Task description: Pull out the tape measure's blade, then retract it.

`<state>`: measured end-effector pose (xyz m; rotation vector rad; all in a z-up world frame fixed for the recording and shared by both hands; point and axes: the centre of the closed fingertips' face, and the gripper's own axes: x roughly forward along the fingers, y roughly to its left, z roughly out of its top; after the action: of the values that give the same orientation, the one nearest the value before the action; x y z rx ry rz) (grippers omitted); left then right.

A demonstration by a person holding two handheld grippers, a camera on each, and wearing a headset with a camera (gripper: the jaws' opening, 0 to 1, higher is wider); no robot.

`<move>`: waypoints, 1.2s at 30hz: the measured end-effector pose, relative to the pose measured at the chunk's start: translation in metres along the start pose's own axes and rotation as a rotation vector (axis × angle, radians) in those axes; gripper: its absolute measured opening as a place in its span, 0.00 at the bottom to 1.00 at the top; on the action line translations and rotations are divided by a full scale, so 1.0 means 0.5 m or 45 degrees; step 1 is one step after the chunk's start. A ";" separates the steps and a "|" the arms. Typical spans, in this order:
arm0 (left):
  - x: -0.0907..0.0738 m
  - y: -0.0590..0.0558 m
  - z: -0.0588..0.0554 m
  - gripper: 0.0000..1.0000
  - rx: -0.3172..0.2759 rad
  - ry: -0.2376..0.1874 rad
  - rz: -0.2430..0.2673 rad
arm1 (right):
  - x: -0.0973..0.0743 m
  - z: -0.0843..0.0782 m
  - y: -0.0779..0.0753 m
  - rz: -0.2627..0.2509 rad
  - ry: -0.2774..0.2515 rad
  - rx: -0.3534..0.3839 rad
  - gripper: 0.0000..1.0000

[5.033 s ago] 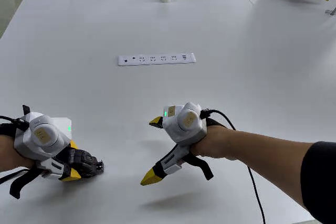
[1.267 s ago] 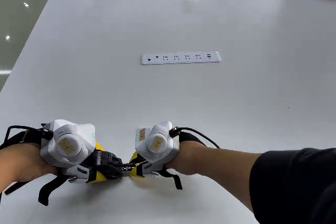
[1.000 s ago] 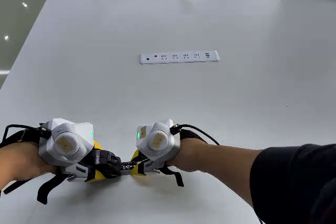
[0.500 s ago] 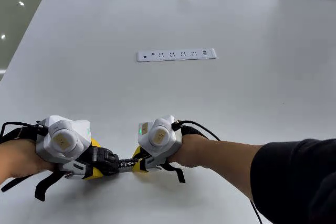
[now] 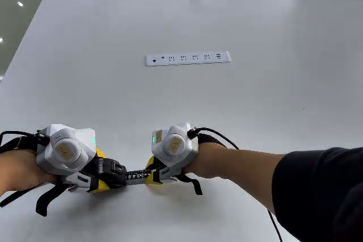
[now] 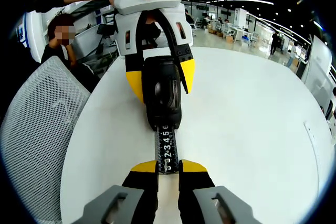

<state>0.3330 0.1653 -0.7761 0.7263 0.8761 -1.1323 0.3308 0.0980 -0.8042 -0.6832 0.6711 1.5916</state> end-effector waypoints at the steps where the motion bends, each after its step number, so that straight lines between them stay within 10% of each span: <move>1: 0.000 0.000 0.000 0.32 0.000 0.000 0.000 | -0.001 0.000 0.000 0.000 0.000 0.001 0.10; 36: -0.003 -0.003 0.003 0.32 -0.010 -0.001 0.001 | -0.019 -0.027 -0.003 -0.011 0.009 0.030 0.10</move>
<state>0.3319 0.1641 -0.7743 0.7198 0.8791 -1.1275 0.3342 0.0819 -0.8058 -0.6737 0.6899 1.5717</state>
